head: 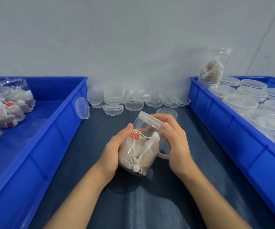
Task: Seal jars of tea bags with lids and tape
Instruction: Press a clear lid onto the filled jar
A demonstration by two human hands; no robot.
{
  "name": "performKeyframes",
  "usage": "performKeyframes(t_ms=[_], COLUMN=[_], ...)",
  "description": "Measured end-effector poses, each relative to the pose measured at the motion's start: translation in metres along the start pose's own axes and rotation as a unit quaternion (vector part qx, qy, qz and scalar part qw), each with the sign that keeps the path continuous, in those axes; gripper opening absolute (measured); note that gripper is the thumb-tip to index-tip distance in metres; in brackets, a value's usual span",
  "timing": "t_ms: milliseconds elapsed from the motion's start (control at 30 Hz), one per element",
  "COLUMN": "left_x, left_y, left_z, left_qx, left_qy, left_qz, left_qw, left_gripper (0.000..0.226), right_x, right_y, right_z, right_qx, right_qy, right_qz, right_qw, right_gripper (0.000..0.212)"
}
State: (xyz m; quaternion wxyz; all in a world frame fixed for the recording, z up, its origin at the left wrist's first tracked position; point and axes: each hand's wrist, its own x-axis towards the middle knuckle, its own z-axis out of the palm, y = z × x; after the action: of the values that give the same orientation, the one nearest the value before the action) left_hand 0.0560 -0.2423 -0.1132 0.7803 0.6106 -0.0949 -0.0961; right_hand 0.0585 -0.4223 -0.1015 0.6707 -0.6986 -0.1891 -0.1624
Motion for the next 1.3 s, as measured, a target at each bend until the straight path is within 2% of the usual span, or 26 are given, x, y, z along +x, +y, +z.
performKeyframes(t_ms=[100,233,300,367,433,467,500,567,667,767,867,967,1067,1167,1300], left_x=[0.001,0.000,-0.002,-0.004,-0.005,-0.005,-0.005,-0.005,-0.005,-0.004,-0.003,-0.005,-0.007,-0.010,-0.014], left_y=[-0.002,-0.005,-0.007,-0.008,-0.009,-0.010,-0.010,-0.010,-0.009,-0.012,-0.015,-0.015,-0.015,-0.013,-0.014], left_z=[0.002,0.015,0.018,0.018,0.017,0.016,0.016,0.015,0.013,0.014,0.016,0.017,0.017,0.019,0.027], left_qx=[0.030,0.150,0.222,0.308,0.387,0.403,0.403,0.358,0.255,0.215,0.252,0.319,0.328,0.358,0.408], left_qy=[0.014,0.095,0.130,0.177,0.207,0.210,0.207,0.197,0.171,0.125,0.112,0.123,0.105,0.097,0.125], left_qz=[0.020,0.121,0.157,0.188,0.223,0.229,0.225,0.194,0.170,0.161,0.147,0.148,0.140,0.119,0.124], left_qw=[0.999,0.977,0.954,0.916,0.871,0.861,0.863,0.892,0.937,0.955,0.950,0.928,0.928,0.921,0.896], left_gripper=[0.060,0.057,0.061,0.070,0.077,0.077,0.076,0.068,0.044,0.041,0.046,0.063,0.073,0.093,0.097], right_x=[0.000,0.000,-0.001,0.000,-0.001,-0.001,-0.001,-0.001,-0.001,-0.001,0.001,0.000,-0.002,-0.003,-0.006], right_y=[0.000,-0.002,-0.002,0.000,-0.001,-0.001,-0.002,-0.003,-0.004,-0.005,-0.005,-0.005,-0.007,-0.009,-0.012], right_z=[-0.001,-0.002,-0.002,-0.002,-0.002,-0.004,-0.005,-0.009,-0.013,-0.014,-0.014,-0.013,-0.009,-0.005,0.001], right_qx=[0.001,-0.027,-0.033,-0.058,-0.074,-0.073,-0.072,-0.055,0.002,0.026,0.035,0.021,0.008,0.003,-0.007], right_qy=[0.000,0.021,0.032,0.046,0.051,0.047,0.042,0.036,0.034,0.015,0.016,0.017,0.017,0.017,0.036], right_qz=[0.007,0.007,0.018,0.029,0.048,0.053,0.051,0.042,0.045,0.055,0.057,0.035,0.027,0.029,0.030], right_qw=[1.000,0.999,0.999,0.997,0.995,0.995,0.995,0.997,0.998,0.998,0.998,0.999,0.999,0.999,0.999], right_gripper=[0.050,0.044,0.039,0.036,0.042,0.047,0.049,0.049,0.053,0.054,0.051,0.046,0.039,0.038,0.041])
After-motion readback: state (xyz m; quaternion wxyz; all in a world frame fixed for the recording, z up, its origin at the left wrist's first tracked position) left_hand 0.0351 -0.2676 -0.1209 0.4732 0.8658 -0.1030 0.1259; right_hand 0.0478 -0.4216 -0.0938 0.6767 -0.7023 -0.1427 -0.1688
